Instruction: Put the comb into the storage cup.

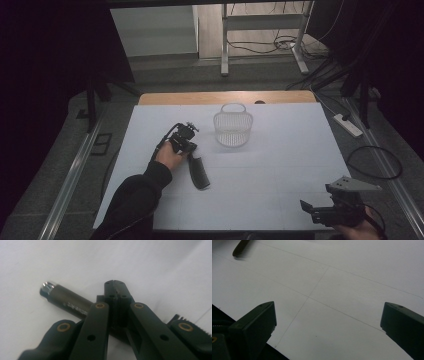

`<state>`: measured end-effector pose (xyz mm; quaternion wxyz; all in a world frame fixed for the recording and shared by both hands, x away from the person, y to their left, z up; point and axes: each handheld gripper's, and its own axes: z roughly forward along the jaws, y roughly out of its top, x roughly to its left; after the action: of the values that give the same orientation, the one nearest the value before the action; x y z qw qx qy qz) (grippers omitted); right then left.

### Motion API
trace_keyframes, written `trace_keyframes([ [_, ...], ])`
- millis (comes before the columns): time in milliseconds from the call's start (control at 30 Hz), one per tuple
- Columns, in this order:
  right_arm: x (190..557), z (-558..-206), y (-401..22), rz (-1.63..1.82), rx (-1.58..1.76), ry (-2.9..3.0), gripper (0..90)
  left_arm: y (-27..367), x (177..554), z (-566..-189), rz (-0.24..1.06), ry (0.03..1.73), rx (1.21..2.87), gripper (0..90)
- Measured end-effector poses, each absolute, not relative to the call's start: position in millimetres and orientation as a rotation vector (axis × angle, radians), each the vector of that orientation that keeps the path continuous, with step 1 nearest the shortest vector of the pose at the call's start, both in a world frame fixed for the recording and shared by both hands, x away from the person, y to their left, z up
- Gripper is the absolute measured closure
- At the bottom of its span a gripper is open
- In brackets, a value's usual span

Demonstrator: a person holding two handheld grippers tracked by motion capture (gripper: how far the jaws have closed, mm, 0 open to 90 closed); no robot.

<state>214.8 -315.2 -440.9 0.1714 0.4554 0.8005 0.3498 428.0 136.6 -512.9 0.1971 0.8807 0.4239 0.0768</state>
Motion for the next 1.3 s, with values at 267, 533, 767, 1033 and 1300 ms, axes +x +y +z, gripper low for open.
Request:
trace_keyframes([
  [267, 215.1, -441.0, -315.0, 0.992, 1.293, 2.277, 1.1, 160.6, 425.9, -512.7, 0.194, 1.239, 2.473, 89.1],
  [533, 215.3, -441.1, -314.6, 0.992, 1.291, 2.281, 1.2, 185.4, 412.3, -512.8, 0.177, 1.272, 2.476, 89.0],
  [767, 215.4, -441.1, -314.2, 0.991, 1.288, 2.286, 1.4, 203.7, 398.5, -514.0, 0.154, 1.303, 2.444, 89.0],
  [1033, 215.5, -441.1, -313.2, 0.988, 1.279, 2.29, 1.7, 223.2, 370.4, -515.4, 0.126, 1.325, 2.416, 88.9],
  [1300, 215.5, -441.0, -312.5, 0.989, 1.273, 2.294, 1.9, 225.8, 345.7, -514.8, 0.11, 1.319, 2.441, 88.9],
])
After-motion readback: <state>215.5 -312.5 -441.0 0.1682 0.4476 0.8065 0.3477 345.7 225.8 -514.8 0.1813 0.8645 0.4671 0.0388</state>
